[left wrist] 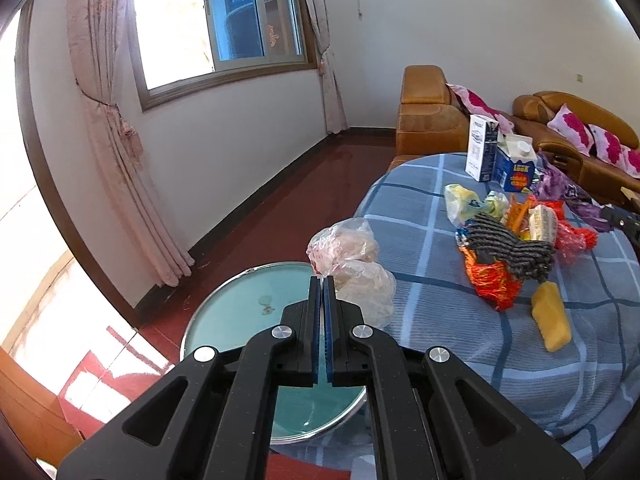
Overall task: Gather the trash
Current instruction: 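Carry the clear bag and purple wrapper over the teal bin with both grippers, then open both grippers to drop the clear bag and purple wrapper into the bin, then grasp the yellow sponge on the table with the left gripper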
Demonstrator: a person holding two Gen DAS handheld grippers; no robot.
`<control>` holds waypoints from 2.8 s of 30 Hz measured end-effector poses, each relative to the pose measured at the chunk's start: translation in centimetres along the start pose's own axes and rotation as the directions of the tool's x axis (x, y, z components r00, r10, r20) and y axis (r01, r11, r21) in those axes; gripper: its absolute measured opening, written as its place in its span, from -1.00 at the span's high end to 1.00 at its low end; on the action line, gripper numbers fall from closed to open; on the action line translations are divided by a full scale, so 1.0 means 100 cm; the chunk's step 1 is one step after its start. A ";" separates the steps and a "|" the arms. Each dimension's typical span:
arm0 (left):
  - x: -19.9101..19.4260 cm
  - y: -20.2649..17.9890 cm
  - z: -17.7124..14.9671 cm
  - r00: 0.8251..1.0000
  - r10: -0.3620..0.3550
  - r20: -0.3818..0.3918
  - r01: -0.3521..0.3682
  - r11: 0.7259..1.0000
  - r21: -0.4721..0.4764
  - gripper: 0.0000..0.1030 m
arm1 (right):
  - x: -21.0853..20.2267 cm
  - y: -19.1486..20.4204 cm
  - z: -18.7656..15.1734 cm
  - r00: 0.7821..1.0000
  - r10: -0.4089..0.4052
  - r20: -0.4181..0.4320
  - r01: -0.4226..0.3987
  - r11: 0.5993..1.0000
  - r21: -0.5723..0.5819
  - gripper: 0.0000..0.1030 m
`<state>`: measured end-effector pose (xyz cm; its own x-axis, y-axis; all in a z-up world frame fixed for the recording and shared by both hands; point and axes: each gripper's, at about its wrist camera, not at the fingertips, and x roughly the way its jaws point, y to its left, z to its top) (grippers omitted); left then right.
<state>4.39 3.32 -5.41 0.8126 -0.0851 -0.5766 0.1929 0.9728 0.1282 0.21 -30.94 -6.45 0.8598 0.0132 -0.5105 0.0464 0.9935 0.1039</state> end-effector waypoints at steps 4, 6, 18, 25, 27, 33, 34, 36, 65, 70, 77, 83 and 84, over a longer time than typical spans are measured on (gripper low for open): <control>0.003 0.009 0.000 1.000 0.023 -0.009 -0.023 1.000 0.002 0.97 | 0.015 0.017 0.011 1.000 0.025 -0.009 -0.025 0.999 -0.043 0.73; 0.005 0.013 0.000 0.999 0.033 -0.013 -0.033 0.999 0.001 0.97 | 0.024 0.027 0.017 0.999 0.035 -0.015 -0.036 0.998 -0.060 0.73; 0.020 0.044 -0.007 0.994 0.098 -0.056 -0.098 0.995 -0.009 0.97 | 0.064 0.088 0.045 0.992 0.121 -0.032 -0.125 0.976 -0.177 0.73; 0.027 0.059 -0.012 0.988 0.127 -0.083 -0.129 0.991 -0.020 0.97 | 0.080 0.119 0.047 0.986 0.160 -0.057 -0.168 0.961 -0.221 0.73; 0.029 0.062 -0.013 0.987 0.133 -0.089 -0.135 0.991 -0.016 0.97 | 0.082 0.128 0.047 0.983 0.170 -0.063 -0.180 0.955 -0.237 0.73; 0.032 0.071 -0.016 0.982 0.158 -0.102 -0.158 0.987 0.010 0.97 | 0.092 0.152 0.044 0.977 0.194 -0.089 -0.212 0.934 -0.289 0.73; 0.032 0.072 -0.017 0.981 0.162 -0.104 -0.161 0.987 0.015 0.97 | 0.094 0.155 0.044 0.976 0.196 -0.093 -0.215 0.931 -0.295 0.73; 0.034 0.073 -0.018 0.980 0.164 -0.109 -0.164 0.986 0.016 0.97 | 0.098 0.163 0.043 0.973 0.204 -0.105 -0.228 0.921 -0.317 0.72; 0.038 0.073 -0.025 0.981 0.145 -0.131 -0.143 0.989 0.026 0.01 | 0.097 0.212 0.024 0.936 0.300 -0.184 -0.352 0.821 -0.450 -0.04; 0.039 0.077 -0.024 0.980 0.152 -0.132 -0.152 0.988 0.009 -0.05 | 0.094 0.200 0.028 0.940 0.292 -0.174 -0.340 0.838 -0.426 -0.08; 0.039 0.060 -0.023 0.982 0.140 -0.124 -0.142 0.990 -0.009 -0.26 | 0.069 0.137 0.036 0.971 0.211 -0.114 -0.237 0.920 -0.314 -0.17; 0.037 0.002 -0.018 0.992 0.075 -0.106 -0.073 0.997 0.023 -0.39 | 0.033 0.036 0.015 0.996 0.021 -0.084 -0.036 0.983 -0.179 -0.27; 0.035 -0.008 -0.017 0.993 0.062 -0.104 -0.059 0.998 0.027 -0.44 | 0.029 0.022 0.010 0.996 -0.005 -0.090 -0.010 0.987 -0.158 -0.27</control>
<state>6.19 2.61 -8.91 0.7615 -0.0023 -0.6481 0.1596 0.9699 0.1841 3.35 -28.81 -6.88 0.8104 0.0187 -0.5856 -0.0429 0.9987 -0.0275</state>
